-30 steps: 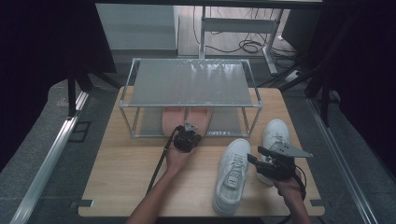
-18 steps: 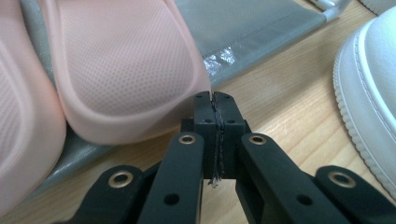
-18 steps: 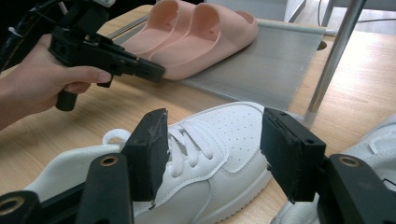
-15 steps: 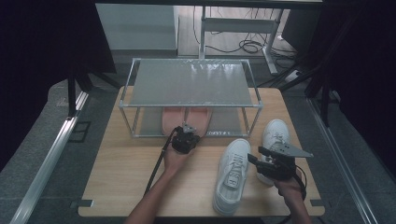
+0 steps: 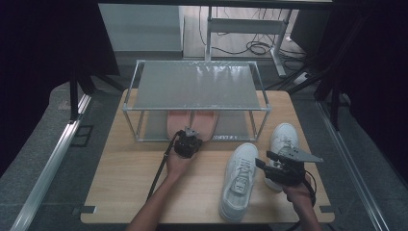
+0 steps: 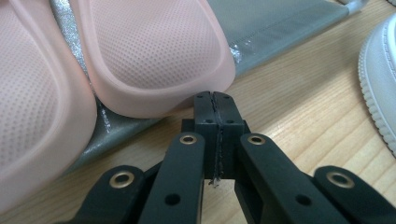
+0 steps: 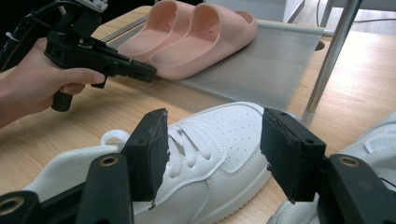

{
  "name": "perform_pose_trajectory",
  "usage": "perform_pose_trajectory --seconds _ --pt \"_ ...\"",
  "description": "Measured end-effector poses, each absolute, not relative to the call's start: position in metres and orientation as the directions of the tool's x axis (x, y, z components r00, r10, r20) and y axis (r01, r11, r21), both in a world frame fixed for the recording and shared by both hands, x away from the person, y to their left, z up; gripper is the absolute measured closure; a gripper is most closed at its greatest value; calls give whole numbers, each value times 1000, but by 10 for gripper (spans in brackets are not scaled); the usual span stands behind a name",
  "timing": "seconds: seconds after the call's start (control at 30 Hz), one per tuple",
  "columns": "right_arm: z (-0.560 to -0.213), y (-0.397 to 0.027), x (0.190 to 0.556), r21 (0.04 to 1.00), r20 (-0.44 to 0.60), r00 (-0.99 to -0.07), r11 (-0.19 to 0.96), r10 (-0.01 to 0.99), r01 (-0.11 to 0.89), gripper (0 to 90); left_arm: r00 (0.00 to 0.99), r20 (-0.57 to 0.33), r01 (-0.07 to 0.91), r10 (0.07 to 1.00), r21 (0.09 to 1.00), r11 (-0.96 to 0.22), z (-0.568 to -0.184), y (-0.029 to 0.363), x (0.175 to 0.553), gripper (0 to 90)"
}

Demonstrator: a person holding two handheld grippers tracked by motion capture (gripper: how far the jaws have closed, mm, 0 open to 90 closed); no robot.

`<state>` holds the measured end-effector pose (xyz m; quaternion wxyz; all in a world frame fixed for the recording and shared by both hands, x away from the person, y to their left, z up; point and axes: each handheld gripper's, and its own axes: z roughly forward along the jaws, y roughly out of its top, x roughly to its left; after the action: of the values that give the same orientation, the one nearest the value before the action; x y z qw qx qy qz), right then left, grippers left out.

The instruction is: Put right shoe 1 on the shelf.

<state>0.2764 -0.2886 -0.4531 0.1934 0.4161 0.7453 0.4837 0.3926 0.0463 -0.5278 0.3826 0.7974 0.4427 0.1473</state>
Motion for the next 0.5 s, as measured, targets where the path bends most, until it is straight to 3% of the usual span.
perform_pose_trajectory --seconds 0.5 --pt "-452 -289 276 883 114 -579 185 808 432 420 586 -111 582 802 747 -322 -520 52 379 854"
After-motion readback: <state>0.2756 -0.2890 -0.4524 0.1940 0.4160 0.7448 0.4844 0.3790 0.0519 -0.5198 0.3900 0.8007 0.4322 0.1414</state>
